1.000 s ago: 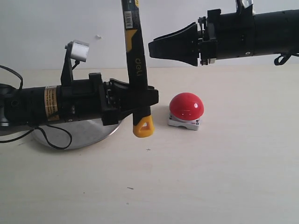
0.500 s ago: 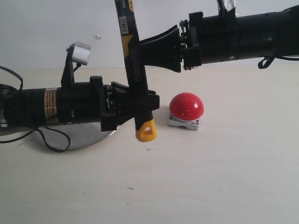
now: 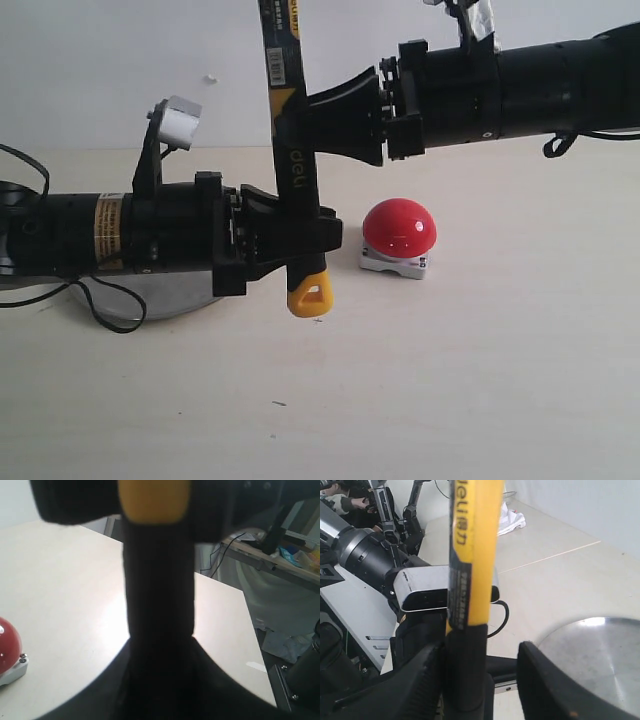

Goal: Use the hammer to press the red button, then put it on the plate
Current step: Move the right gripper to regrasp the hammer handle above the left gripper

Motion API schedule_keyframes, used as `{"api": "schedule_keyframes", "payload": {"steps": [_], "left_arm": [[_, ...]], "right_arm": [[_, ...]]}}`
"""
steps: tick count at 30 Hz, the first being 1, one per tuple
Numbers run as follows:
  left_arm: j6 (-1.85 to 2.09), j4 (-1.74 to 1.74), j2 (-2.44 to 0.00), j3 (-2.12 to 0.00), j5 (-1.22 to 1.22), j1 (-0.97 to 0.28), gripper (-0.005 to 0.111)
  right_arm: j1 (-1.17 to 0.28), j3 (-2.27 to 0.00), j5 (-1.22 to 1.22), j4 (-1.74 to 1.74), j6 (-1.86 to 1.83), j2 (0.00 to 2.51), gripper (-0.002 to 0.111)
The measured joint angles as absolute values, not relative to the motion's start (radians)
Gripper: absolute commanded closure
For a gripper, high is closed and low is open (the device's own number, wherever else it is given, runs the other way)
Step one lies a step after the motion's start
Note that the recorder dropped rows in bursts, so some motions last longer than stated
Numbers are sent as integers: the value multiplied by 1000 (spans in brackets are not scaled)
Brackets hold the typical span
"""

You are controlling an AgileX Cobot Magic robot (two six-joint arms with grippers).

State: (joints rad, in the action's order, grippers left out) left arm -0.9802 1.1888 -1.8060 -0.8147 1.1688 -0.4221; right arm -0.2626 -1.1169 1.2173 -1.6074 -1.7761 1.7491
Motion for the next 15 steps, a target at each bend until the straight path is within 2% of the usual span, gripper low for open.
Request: {"api": "schedule_keyframes", "payload": {"steps": [9, 15], "left_arm": [[-985, 1189, -1806, -815, 1167, -422, 107], [-991, 1186, -1806, -815, 1161, -432, 107]], "right_arm": [[-263, -1117, 1223, -1618, -1776, 1759, 62], [-263, -1117, 1225, -1623, -1776, 1763, 51]]}}
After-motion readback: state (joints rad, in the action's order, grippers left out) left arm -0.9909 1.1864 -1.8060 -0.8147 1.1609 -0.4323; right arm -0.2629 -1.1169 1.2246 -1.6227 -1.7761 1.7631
